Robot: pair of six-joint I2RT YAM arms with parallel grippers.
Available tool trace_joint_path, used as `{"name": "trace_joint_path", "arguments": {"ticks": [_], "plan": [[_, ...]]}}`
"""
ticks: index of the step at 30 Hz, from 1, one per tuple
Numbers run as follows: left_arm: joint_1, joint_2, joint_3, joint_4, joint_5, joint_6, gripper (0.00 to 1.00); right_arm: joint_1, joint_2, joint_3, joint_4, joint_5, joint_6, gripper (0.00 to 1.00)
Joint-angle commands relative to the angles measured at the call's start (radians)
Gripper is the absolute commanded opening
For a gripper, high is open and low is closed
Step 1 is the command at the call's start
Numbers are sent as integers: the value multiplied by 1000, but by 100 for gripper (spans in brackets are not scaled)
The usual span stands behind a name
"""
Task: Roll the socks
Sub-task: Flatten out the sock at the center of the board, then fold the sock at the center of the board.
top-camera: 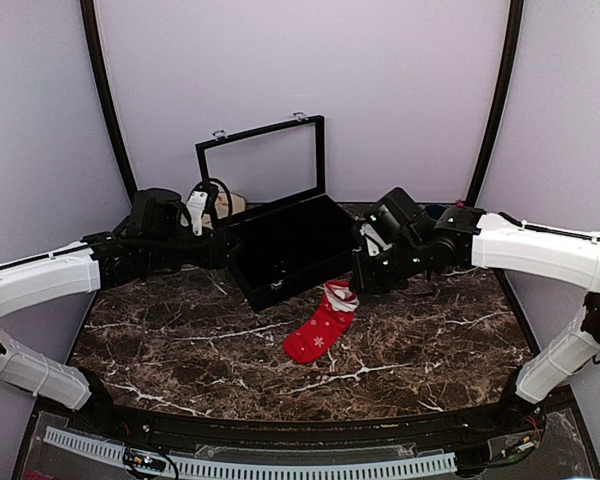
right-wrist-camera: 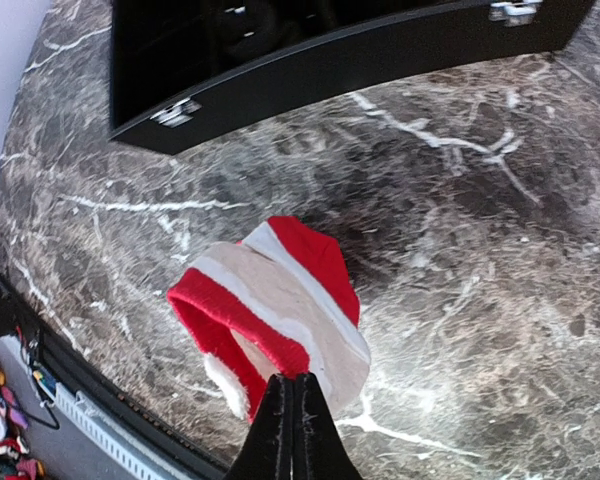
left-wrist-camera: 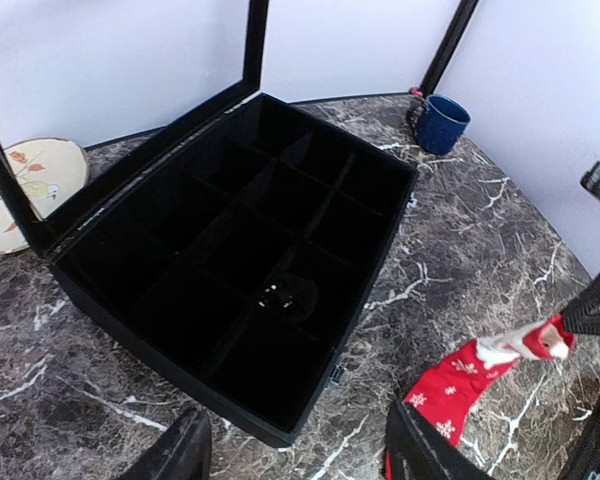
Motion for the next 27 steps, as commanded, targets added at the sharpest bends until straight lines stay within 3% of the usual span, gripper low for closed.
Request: {"name": "trace_joint_path", "arguments": {"ticks": [1,16,27], "plan": [[-32,21,-8,47,60,36,62,-35,-21,-39,48,20,-35,0],[-52,-25,-37,28,52,21,62,-33,97,-38,96,-8,-79,0],[-51,-76,-69,16,58,26,62,71,231,48,125,-31,-34,0]]}}
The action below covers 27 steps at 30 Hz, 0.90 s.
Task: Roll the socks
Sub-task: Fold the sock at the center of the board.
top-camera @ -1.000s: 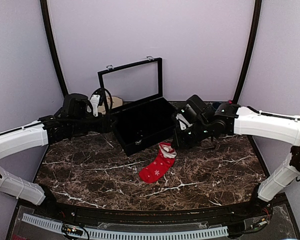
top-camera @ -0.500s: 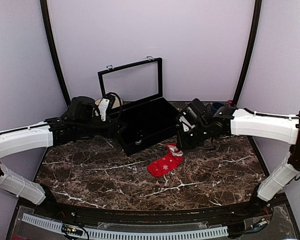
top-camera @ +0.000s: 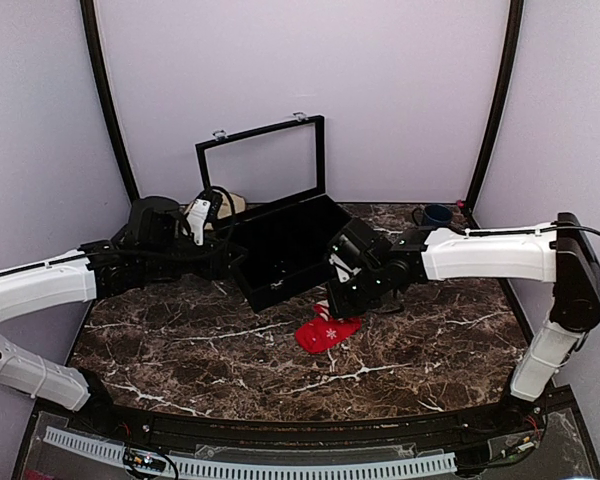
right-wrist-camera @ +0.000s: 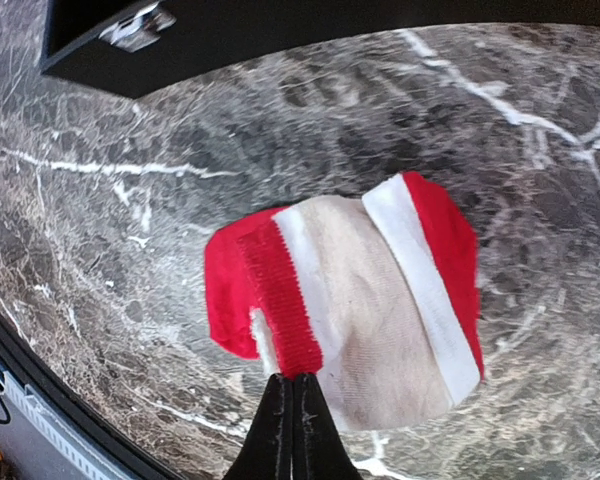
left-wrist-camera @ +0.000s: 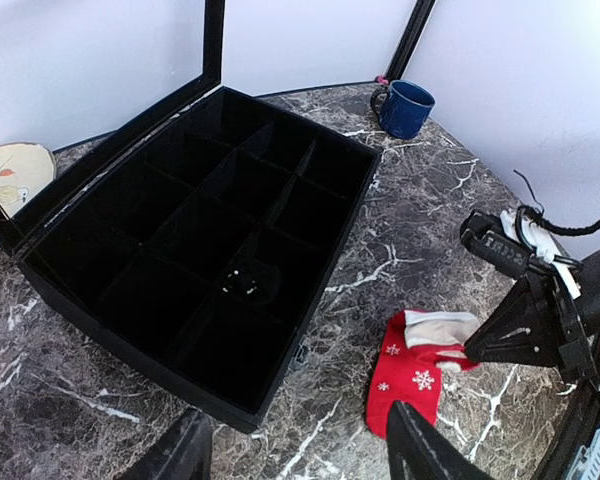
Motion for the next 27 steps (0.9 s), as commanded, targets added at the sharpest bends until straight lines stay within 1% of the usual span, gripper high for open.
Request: {"name": "trace_joint_path", "arguments": {"ticks": [1,12,27], "plan": [[-6,-49,-24,-8,9,12,62,45,39,56,43,-18,28,0],[-5,-71,-32,-18,26,27,62,107,115,85,63,-41,70,0],[-6,-87,-39,-29,26,37,62,135,170,71,74,-84,89,0]]}}
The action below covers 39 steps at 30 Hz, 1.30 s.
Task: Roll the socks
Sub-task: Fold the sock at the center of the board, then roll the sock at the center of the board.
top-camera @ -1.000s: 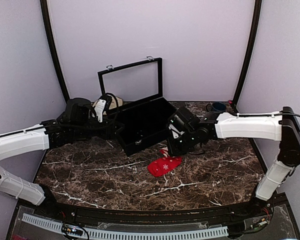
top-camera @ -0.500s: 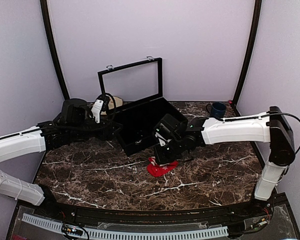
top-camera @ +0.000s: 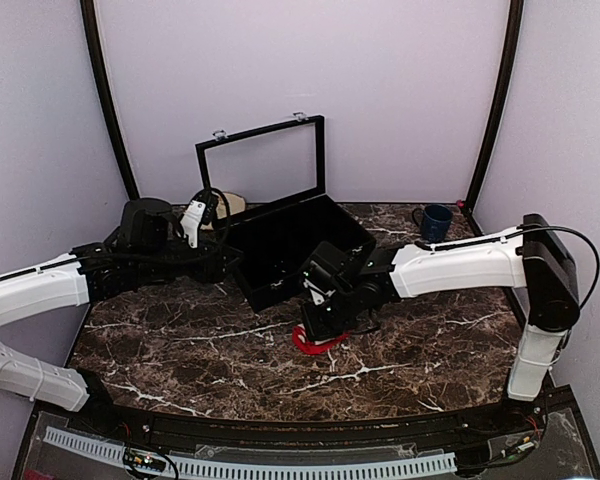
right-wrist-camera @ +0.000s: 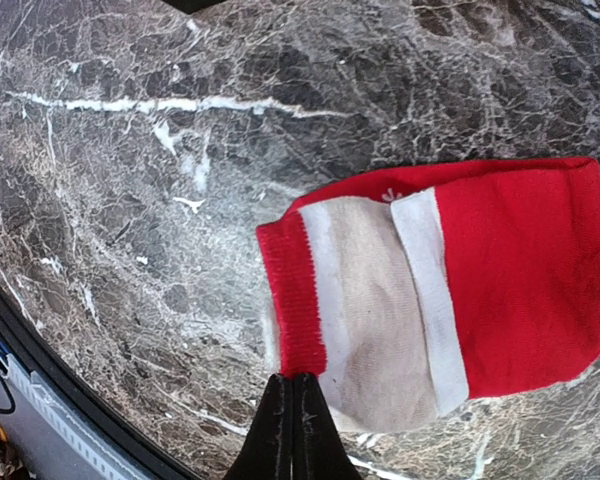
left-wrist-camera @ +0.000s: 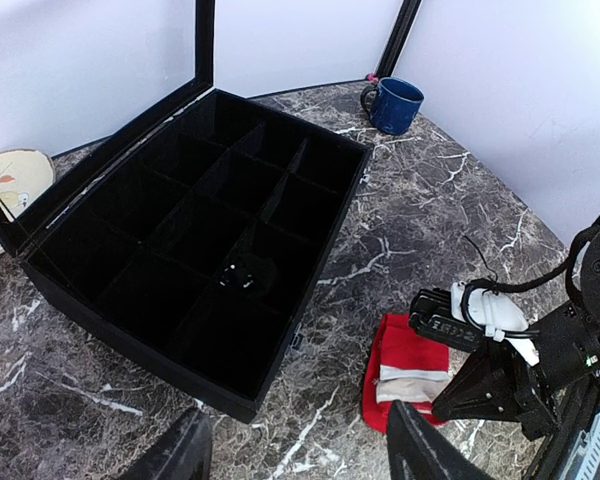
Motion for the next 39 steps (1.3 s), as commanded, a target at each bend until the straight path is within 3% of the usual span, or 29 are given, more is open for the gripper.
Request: {"name": "trace_joint_path", "arguments": {"ticks": [1,10,22,28,39], "plan": [[-5,-29,-18,-3,9,9,62,17,22,9,26,-33,11,0],[-5,-27,-22,4,12,0,62,25,30,2,7,-40,4,34],[-12,-39,-62,5,46,30,60,38,-76,-17,-54,114,44,33],[-84,29,-49,-3,108,92,59,22,-111,-92,-32,180,103,33],[-201,240,31,13,136,111,59,-72,-239,-325,137,194,116,47]]}}
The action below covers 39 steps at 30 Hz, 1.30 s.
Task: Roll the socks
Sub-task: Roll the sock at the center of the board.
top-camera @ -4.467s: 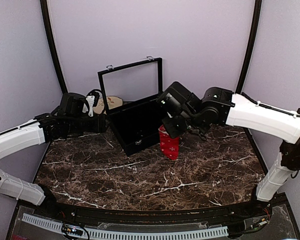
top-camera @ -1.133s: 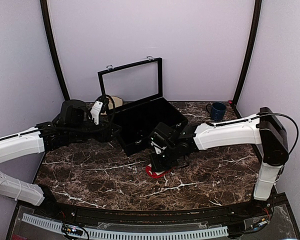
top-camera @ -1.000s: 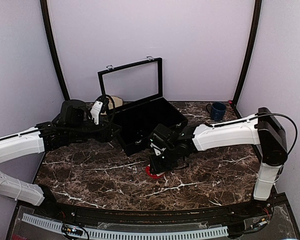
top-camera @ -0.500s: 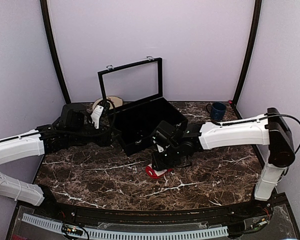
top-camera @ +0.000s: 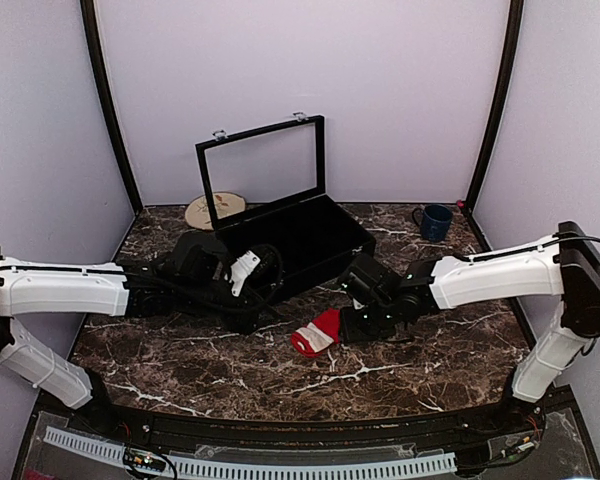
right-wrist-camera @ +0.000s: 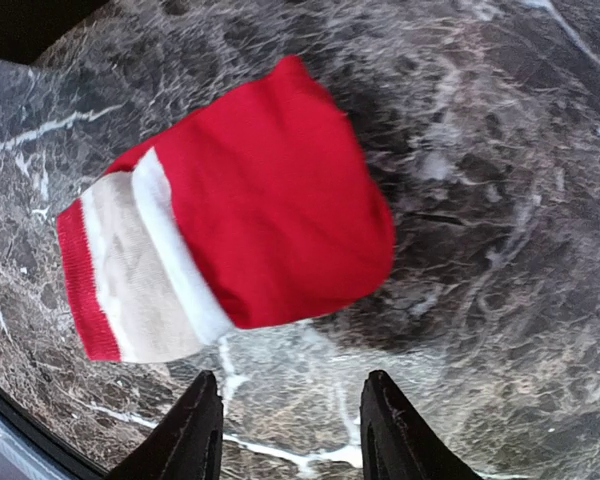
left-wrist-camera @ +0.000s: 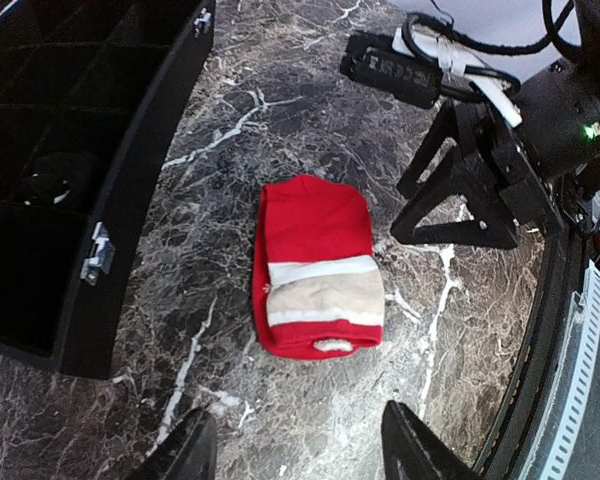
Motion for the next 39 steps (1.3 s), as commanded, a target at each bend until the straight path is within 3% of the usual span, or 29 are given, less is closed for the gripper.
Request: {"name": "trace_joint_path", "arguments": {"ticks": [1,4,20,39], "plan": [[-25,65,65,19,18,23,59,-38,-79,-75,122,9,20,48],[-30,136,99,24,28,27,59,-62,-103,-131,189,-7,28,52],[-39,410,250,35,64,33,59,-181,-74,-326,580,-159,82,53],[-39,486,227,15,64,22,59,-182,40,-359,685,-249,111,52]]}}
